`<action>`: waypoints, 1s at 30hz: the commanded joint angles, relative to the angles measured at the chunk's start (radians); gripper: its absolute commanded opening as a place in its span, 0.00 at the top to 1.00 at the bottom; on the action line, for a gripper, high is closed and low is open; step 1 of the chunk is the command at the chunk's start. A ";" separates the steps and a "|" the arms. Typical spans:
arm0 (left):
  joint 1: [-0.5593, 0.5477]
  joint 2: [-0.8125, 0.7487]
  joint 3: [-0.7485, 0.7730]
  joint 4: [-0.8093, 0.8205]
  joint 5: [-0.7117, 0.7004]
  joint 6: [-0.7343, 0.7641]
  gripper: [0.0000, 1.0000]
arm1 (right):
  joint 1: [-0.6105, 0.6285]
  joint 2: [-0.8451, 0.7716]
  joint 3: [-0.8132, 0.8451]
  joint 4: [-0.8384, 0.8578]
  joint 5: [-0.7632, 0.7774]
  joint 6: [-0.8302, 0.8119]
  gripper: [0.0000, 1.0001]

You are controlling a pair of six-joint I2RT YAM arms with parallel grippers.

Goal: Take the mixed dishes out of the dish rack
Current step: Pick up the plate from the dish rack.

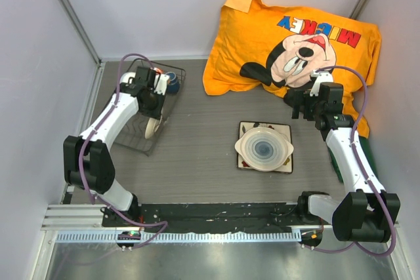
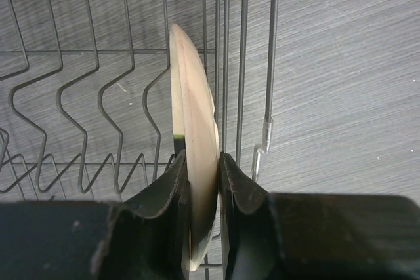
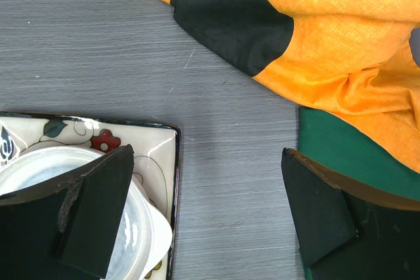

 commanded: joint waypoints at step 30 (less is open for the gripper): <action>-0.010 -0.170 0.257 -0.082 0.001 0.019 1.00 | 0.005 0.007 0.042 0.011 -0.012 -0.016 0.02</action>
